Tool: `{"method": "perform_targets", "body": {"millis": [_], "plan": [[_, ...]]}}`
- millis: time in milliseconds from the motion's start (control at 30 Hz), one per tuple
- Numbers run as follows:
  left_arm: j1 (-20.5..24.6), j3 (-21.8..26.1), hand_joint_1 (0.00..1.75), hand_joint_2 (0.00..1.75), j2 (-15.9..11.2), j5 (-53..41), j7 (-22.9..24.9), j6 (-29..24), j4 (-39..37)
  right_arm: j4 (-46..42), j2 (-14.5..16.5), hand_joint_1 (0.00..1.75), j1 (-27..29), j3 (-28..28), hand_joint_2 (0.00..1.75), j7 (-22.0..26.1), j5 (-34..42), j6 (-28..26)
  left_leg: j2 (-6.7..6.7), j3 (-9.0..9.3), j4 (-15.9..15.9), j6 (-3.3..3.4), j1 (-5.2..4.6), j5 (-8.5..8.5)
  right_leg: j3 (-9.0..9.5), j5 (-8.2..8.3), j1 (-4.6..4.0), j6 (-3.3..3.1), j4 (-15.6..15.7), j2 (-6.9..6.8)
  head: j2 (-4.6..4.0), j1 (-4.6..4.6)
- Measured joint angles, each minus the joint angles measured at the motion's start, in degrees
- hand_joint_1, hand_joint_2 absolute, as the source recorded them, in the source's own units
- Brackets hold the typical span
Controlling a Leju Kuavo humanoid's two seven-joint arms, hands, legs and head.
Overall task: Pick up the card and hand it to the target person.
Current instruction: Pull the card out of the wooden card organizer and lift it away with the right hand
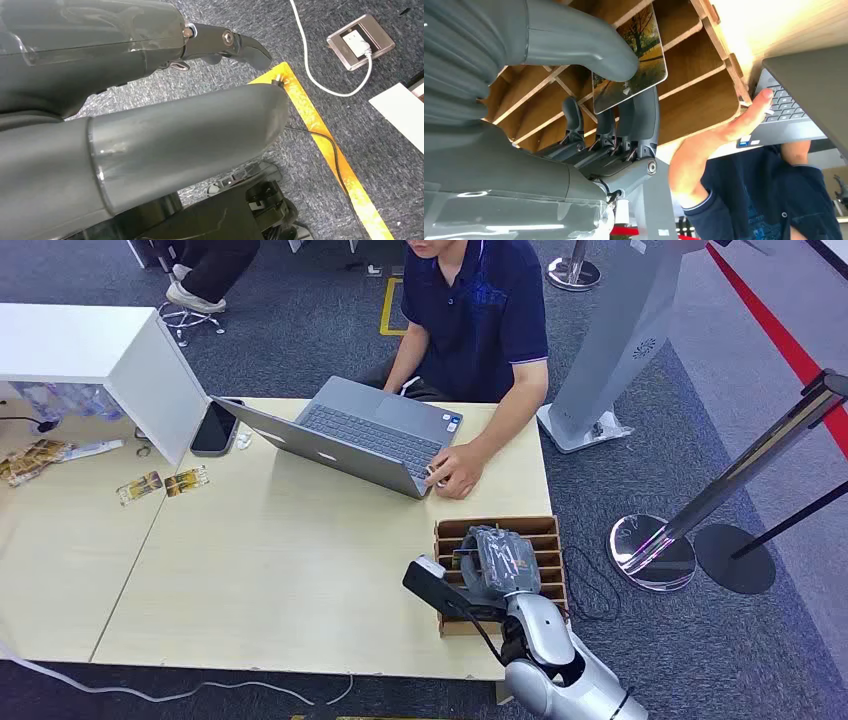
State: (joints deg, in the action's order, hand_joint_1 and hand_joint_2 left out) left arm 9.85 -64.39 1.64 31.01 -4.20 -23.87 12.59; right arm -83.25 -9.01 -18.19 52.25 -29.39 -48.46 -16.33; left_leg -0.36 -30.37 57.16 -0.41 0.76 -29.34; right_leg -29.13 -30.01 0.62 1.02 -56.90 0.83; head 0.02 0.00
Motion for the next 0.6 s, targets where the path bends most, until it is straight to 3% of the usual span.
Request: {"method": "perform_targets", "body": {"millis": [600], "plan": [[0.0,0.0,0.0,0.0,0.0,0.0,0.0,0.0,0.0,0.0,0.0,1.34,0.0,0.3,1.75,0.0,0.1,-0.3,0.0,0.01,0.0,0.0,0.0,0.0,0.01,0.0,0.0,0.0,0.0,0.0,0.01,0.0]]}}
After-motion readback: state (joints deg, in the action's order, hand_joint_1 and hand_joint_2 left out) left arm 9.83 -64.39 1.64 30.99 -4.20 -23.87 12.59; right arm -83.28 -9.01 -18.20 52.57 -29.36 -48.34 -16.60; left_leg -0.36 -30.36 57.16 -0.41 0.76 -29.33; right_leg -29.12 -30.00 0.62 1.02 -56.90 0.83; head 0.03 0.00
